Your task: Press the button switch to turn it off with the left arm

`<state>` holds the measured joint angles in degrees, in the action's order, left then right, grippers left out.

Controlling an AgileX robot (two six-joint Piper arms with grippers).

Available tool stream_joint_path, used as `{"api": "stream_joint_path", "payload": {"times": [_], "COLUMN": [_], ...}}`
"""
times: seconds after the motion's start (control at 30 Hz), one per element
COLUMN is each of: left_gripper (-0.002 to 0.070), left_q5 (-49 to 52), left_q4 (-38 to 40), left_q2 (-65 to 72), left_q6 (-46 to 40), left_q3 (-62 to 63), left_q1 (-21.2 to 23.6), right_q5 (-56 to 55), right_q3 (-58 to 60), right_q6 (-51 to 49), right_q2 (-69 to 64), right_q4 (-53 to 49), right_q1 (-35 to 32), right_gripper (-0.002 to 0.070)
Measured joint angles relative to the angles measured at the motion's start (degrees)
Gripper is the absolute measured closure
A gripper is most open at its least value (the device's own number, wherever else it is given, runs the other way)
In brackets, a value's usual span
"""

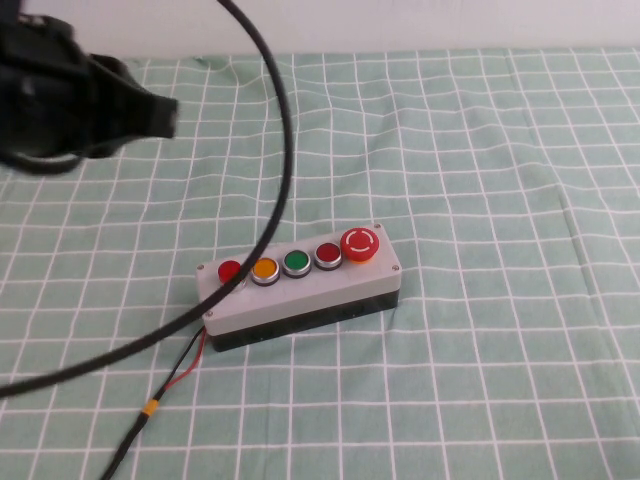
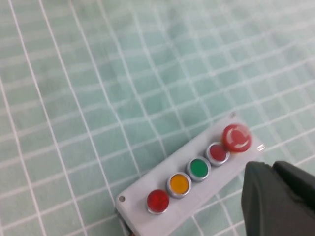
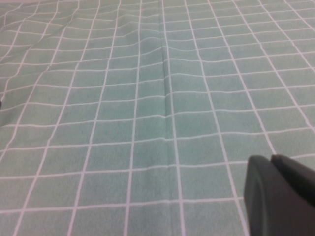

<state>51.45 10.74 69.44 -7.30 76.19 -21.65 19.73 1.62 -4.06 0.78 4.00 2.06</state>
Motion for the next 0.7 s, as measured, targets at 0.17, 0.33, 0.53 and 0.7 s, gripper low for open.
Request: {"api": "stream_joint_path", "payload": {"times": [0.17,0.33,0.53,0.7], "left_gripper": [0.0677,0.0677,0.0677,0.0677], "left_q5": [1.15,1.04,0.93,1.05], "left_q4": [-1.97,-3.61,-4.25,-4.25], "left_q2": [-14.25,-28.92,-39.29,-40.45], "left_q6": [0.00,0.67,2.63,3.86], "left_q3": [-2.05,-8.01,-15.49,-17.50], "left_q1": [0.00,-0.08,-0.08,-0.08], "right_q5": [0.00,0.00,0.00,0.00], "right_q3": [0.00,0.00,0.00,0.00], "right_q6": [0.00,0.00,0.00,0.00], "right_q2": [0.00,0.00,0.00,0.00], "right_q4": [0.00,0.00,0.00,0.00], "right_q1": [0.00,0.00,0.00,0.00], "right_gripper": [0.0694,0.0694,0.0694,0.0694]}}
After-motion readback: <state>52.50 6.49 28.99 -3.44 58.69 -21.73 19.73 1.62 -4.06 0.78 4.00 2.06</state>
